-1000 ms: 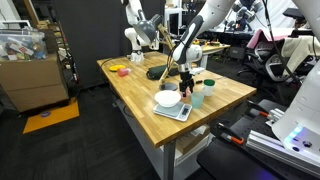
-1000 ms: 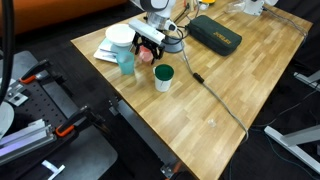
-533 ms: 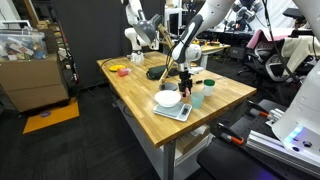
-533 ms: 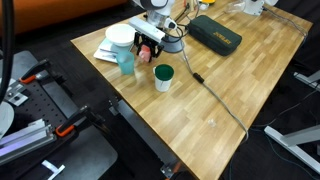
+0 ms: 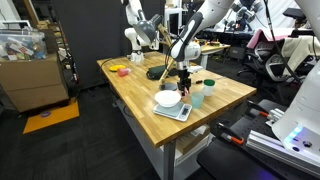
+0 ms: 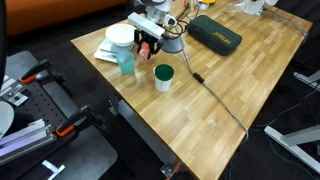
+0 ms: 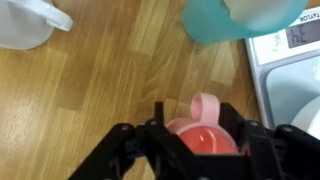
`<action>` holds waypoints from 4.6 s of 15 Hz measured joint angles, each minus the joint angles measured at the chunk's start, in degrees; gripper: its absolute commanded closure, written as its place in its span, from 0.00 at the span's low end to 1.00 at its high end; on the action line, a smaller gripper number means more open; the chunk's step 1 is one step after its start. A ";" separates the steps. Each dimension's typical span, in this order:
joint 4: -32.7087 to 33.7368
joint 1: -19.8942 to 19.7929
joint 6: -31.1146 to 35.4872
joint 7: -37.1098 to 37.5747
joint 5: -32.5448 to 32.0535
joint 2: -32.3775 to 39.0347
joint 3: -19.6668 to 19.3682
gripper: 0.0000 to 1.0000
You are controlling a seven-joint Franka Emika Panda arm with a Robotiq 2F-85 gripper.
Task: Pour the liquid in the pink cup into the white bowl on the scale
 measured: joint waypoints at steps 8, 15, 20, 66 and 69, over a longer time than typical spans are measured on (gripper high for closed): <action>-2.43 0.24 -0.01 1.40 -0.61 -0.54 -0.30 0.67; -4.18 0.61 -0.03 3.10 -1.54 -2.43 -0.57 0.67; -4.36 0.80 -0.03 3.42 -1.53 -2.69 -0.59 0.09; -9.65 13.79 -24.63 10.89 -22.94 -19.47 -1.87 0.85; -9.62 13.48 -24.64 10.58 -22.92 -19.47 -1.84 0.85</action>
